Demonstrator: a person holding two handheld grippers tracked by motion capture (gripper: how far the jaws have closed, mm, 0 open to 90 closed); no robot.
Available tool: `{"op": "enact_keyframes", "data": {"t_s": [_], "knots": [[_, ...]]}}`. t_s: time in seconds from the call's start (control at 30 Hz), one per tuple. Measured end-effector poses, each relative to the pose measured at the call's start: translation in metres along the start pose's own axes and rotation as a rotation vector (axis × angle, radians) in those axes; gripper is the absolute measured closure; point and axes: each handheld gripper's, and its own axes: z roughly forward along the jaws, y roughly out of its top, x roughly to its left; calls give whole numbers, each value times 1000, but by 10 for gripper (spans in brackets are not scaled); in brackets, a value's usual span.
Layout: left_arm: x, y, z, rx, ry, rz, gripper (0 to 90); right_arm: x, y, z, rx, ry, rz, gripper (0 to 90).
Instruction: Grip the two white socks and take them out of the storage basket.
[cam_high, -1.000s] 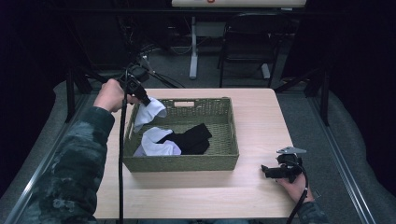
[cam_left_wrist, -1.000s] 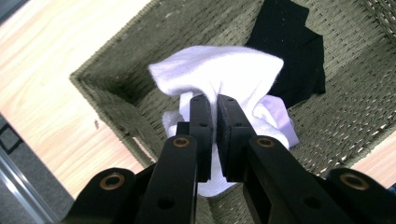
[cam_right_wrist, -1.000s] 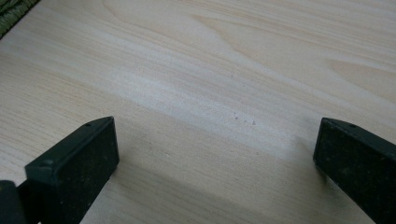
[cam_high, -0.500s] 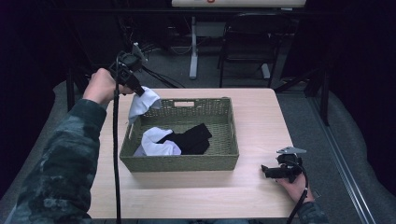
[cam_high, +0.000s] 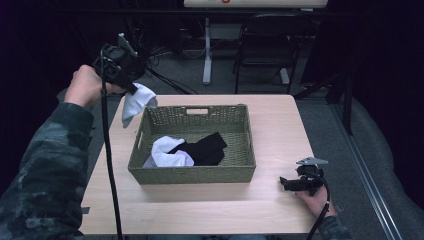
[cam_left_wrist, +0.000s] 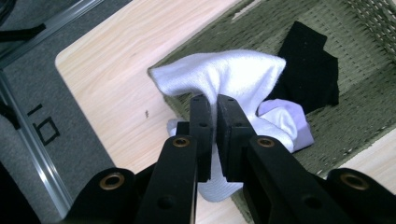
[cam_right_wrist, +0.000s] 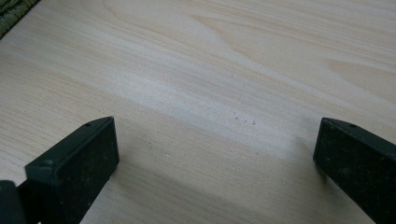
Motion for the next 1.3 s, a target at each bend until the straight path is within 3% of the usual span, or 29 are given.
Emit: {"op": "enact_keyframes", "data": {"t_s": [0.37,0.6,1.03,1.3], "knots": [[39,-32,-11,-4,42,-110,855,0,0,0,1,1,0,0],[59,-50,-4,15,67,-167,854,0,0,0,6,3,-4,0],[81,-80,36,52,73,-250,854,0,0,0,7,3,-4,0],[86,-98,66,68,41,-272,854,0,0,0,7,3,-4,0]]}}
